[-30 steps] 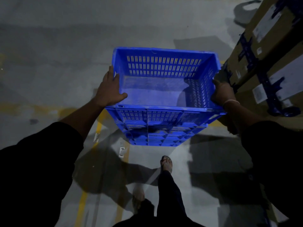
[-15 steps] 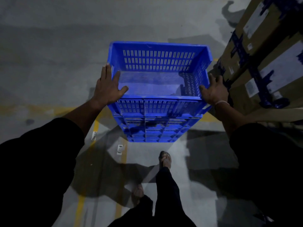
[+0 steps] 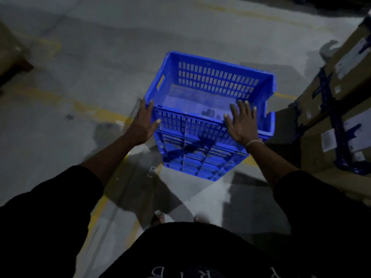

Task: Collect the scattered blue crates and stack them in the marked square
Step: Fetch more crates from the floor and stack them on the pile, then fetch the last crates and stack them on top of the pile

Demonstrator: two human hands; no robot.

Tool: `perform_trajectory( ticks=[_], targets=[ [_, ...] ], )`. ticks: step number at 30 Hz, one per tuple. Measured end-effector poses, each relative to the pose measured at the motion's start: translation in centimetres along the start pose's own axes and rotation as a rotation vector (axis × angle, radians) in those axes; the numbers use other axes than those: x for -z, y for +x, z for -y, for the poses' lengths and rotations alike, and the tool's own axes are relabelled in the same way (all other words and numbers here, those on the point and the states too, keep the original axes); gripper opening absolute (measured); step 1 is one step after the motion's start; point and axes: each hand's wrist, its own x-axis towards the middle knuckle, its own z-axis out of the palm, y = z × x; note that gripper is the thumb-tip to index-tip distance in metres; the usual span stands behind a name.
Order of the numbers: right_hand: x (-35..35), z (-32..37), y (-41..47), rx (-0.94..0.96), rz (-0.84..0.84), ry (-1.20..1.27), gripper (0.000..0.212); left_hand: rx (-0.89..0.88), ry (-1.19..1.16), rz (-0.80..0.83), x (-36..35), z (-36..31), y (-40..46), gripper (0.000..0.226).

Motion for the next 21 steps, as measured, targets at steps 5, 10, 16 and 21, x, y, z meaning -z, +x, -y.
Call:
perform_trajectory(
  ticks=[5, 10, 16, 21],
  targets=[
    [-2.1, 5.4, 0.1, 0.315, 0.101, 0.202, 0.070, 0.303, -0.176, -0.080, -1.4, -2.8, -9.7, 0.073],
    [-3.7, 11.5, -0.7, 0.580, 0.150, 0.208, 0.068, 0.564, -0.256, -0.198, -2.4, -4.5, -20.8, 0.075],
    [-6.1, 18.7, -4.3, 0.735, 0.320, 0.267, 0.072, 0.819, -0.333, -0.367, -2.8, -6.5, -33.9, 0.073],
    [-7.9, 25.2, -9.1, 0.846, 0.409, 0.287, 0.074, 0.931, -0.349, -0.492, -2.9, -7.4, -43.7, 0.073]
  ],
)
